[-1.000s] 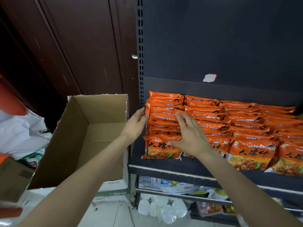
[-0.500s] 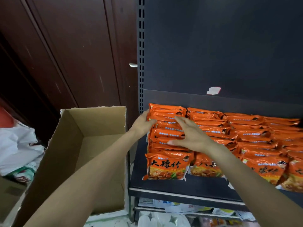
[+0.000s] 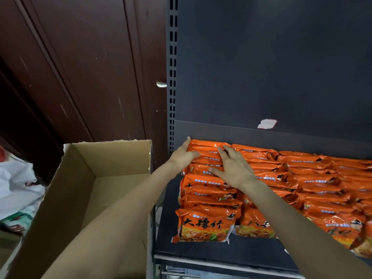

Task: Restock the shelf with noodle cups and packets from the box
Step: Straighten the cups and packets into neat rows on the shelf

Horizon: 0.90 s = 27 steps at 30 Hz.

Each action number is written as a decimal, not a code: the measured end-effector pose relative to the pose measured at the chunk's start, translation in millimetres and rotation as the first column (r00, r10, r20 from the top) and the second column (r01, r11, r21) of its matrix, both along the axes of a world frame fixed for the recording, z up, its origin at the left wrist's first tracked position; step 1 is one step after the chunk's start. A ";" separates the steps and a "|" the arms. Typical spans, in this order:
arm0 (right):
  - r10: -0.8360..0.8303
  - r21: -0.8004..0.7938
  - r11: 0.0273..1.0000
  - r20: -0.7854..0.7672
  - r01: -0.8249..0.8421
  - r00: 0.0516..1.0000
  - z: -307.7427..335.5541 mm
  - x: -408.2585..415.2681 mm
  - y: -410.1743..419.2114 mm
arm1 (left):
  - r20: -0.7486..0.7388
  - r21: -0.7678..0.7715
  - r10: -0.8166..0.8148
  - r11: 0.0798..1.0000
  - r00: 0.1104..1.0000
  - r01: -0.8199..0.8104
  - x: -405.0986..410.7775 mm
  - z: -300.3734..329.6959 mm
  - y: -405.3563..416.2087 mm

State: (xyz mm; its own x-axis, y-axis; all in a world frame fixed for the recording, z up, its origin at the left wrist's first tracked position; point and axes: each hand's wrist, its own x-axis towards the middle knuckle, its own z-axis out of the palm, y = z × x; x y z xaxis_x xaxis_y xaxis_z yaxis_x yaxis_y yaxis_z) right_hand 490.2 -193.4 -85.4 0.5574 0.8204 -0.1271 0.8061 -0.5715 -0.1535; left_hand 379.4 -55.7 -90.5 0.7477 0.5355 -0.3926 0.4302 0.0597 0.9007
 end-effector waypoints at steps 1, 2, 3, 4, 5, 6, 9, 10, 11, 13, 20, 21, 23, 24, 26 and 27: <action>-0.002 -0.005 1.000 0.007 0.002 1.000 -0.2 1.4 1.0 | -0.002 -0.006 -0.008 1.000 1.000 0.008 1.5 0.7 0.2; 0.000 -0.008 1.000 0.015 0.000 1.000 -0.3 2.7 1.9 | 0.003 -0.016 -0.011 1.000 1.000 0.011 2.2 0.8 1.6; 0.005 -0.010 1.000 0.025 -0.004 1.000 -0.3 3.6 2.4 | 0.018 -0.036 -0.009 0.999 1.000 0.010 2.3 0.2 3.5; 0.009 -0.013 1.000 0.040 -0.009 0.999 -0.5 4.2 2.5 | 0.035 -0.064 0.002 0.998 0.999 0.000 1.8 -0.9 5.6; 0.015 -0.014 1.000 0.057 -0.014 0.998 -1.5 5.0 2.3 | 0.058 -0.092 0.021 0.996 0.998 -0.016 1.1 -2.3 7.0; 0.014 -0.014 1.000 0.067 -0.013 0.998 -2.7 5.9 1.9 | 0.078 -0.114 0.038 0.993 0.996 -0.029 0.7 -4.0 7.7; -0.011 -0.062 0.998 0.030 0.013 0.999 -4.3 9.1 1.2 | 0.097 -0.140 0.021 0.990 0.995 -0.008 2.0 -7.5 4.8; -0.012 -0.081 0.997 0.023 0.014 1.000 -3.1 10.6 1.8 | 0.091 -0.136 0.003 0.991 0.996 0.010 2.4 -7.1 3.3; -0.008 -0.094 0.996 0.017 0.010 1.000 -0.7 11.8 2.6 | 0.086 -0.127 -0.014 0.992 0.996 0.025 2.5 -6.3 2.3; 0.003 -0.076 0.997 -0.024 -0.004 1.000 4.5 11.5 1.3 | 0.039 0.016 -0.051 0.999 0.998 0.050 -0.1 -4.2 1.4; 0.000 0.193 0.980 -0.220 0.043 0.976 13.3 -0.9 -45.1 | -0.156 0.607 -0.409 0.678 0.899 0.414 -32.3 12.9 -28.6; -0.003 0.186 0.982 -0.218 0.044 0.976 13.4 -2.4 -51.4 | -0.221 0.596 -0.456 0.637 0.862 0.490 -35.5 16.8 -35.3; 0.008 0.158 0.987 -0.220 0.028 0.975 12.8 -6.4 -64.2 | -0.370 0.599 -0.520 0.499 0.769 0.626 -39.5 21.9 -50.1; 0.017 0.151 0.988 -0.241 0.020 0.970 13.5 -8.4 -71.3 | -0.447 0.608 -0.535 0.406 0.717 0.682 -40.7 22.7 -57.9; 0.035 0.126 0.992 -0.301 0.003 0.953 16.7 -10.3 -87.0 | -0.590 0.615 -0.512 0.216 0.624 0.759 -42.5 20.3 -72.0; 0.044 0.091 0.996 -0.306 -0.016 0.951 18.7 -10.6 -95.5 | -0.648 0.611 -0.474 0.145 0.596 0.778 -43.0 16.9 -77.9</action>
State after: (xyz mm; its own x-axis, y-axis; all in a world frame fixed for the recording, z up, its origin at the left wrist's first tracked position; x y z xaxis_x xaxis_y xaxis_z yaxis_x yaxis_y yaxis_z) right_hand 479.6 -288.9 -66.7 0.4776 0.8516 -0.2159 0.7288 -0.5213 -0.4440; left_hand 336.4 -133.6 -73.6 0.9396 0.0642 -0.3361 0.1268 -0.9776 0.1678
